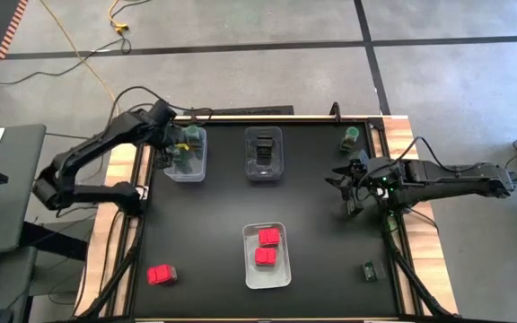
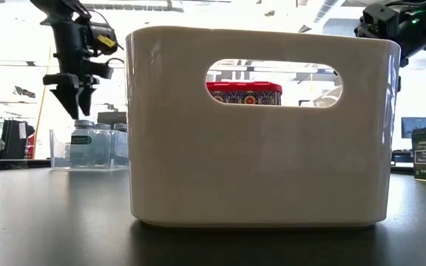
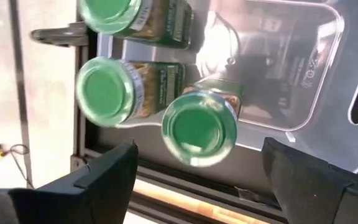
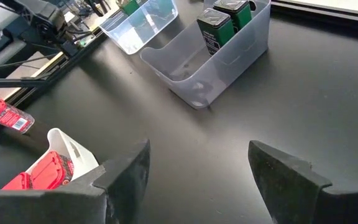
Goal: Sort spices by type
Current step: Put the top black seasoning can into the black bin
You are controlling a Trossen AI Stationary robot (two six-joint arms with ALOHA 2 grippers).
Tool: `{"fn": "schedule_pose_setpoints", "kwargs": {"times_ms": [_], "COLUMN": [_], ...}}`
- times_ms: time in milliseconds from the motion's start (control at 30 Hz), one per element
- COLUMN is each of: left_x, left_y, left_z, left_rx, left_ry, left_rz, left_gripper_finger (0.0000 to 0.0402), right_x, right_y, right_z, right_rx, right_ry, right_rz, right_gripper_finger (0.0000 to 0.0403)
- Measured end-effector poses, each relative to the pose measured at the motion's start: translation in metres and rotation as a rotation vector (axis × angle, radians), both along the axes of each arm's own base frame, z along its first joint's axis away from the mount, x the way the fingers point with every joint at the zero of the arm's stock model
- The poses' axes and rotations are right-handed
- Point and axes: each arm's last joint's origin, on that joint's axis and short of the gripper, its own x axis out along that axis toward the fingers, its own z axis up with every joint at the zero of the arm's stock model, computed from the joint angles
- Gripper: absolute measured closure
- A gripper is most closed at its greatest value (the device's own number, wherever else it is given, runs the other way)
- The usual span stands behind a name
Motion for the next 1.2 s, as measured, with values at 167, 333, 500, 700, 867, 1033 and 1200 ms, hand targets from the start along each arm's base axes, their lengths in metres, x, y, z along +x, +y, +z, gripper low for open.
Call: {"fn": "schedule_pose_setpoints", "kwargs": {"times_ms": [167, 333, 500, 700, 867, 1033, 1200], "left_x": [-0.011, -0.019, -0.023, -0.026, -0.028, -0.026, -0.031], "left_y": [-0.013, -0.024, -0.028, -0.032, -0.040, -0.048, -0.062], "left_z": [0.014, 0.025, 0.031, 0.035, 0.040, 0.037, 0.022], "left_rx": [0.047, 0.081, 0.091, 0.096, 0.041, -0.007, -0.004], "left_ry": [-0.072, -0.180, -0.309, -0.350, -0.458, -0.721, -0.903], "left_rz": [0.061, 0.181, 0.345, 0.387, 0.353, 0.189, 0.124], "left_gripper_finger": [0.0078, 0.0078, 0.0078, 0.0078, 0.0078, 0.0078, 0.0078], "right_x": [0.000, 0.000, 0.000, 0.000, 0.000, 0.005, 0.016], "right_y": [0.000, 0.000, 0.000, 0.000, 0.000, -0.001, -0.006], "right_z": [0.000, 0.000, 0.000, 0.000, 0.000, 0.003, 0.006], "right_rx": [0.007, 0.008, 0.008, 0.008, 0.007, -0.012, -0.037], "right_ry": [-0.003, -0.004, -0.003, -0.003, -0.003, -0.037, -0.093], "right_rz": [-0.004, -0.005, -0.005, -0.004, -0.005, -0.033, -0.094], "right_gripper_finger": [0.0104, 0.0104, 0.0104, 0.0104, 0.0104, 0.0104, 0.0104]}}
